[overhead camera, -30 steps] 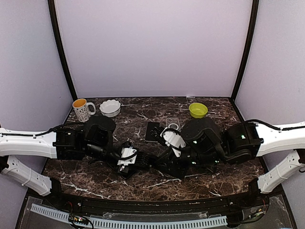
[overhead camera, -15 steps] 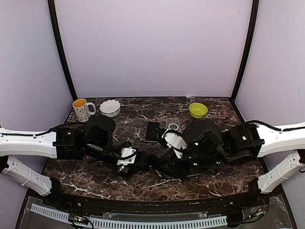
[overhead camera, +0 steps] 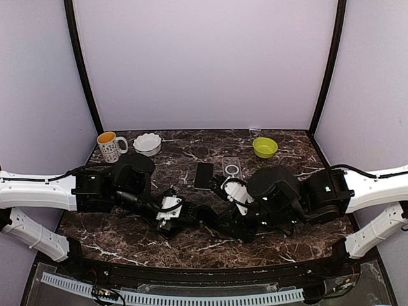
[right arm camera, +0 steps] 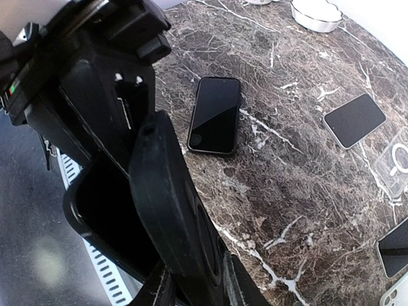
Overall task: Take the phone out of the phone case
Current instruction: Remove the phone case from the phone.
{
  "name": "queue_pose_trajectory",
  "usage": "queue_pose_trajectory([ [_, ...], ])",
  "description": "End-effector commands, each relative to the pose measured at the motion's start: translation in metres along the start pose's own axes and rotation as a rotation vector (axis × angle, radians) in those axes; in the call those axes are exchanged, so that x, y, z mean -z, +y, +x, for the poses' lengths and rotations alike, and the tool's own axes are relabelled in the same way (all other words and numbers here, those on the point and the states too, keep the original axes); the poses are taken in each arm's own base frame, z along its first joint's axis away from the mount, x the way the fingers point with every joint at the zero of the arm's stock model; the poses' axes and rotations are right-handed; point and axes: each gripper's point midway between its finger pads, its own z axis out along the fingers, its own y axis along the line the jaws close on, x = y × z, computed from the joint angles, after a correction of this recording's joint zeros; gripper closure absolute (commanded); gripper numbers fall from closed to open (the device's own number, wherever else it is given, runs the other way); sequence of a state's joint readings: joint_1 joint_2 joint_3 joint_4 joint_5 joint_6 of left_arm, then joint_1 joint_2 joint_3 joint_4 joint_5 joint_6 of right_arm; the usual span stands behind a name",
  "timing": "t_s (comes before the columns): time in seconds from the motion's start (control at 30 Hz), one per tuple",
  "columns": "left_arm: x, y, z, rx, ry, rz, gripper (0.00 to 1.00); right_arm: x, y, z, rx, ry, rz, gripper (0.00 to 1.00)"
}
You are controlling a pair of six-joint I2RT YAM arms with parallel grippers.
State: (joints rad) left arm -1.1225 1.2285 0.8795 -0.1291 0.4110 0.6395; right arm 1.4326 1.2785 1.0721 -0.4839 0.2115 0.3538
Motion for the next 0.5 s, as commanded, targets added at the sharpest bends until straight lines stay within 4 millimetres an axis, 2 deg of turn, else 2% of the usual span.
queue_pose_trajectory([
  [0.0, 0.0227, 0.0527, -0.0515, -0.071, -0.176, -0.209, 1.00, -0.0044, 0.0109, 0.0448, 0.014, 0.129, -0.048, 0.73],
  [0.47, 0.0224, 0.0573, -0.0480, -0.058, -0.163, -0.221, 1.00, -0.0013, 0.0184, 0.0509, -0.016, 0.119, -0.106, 0.76],
])
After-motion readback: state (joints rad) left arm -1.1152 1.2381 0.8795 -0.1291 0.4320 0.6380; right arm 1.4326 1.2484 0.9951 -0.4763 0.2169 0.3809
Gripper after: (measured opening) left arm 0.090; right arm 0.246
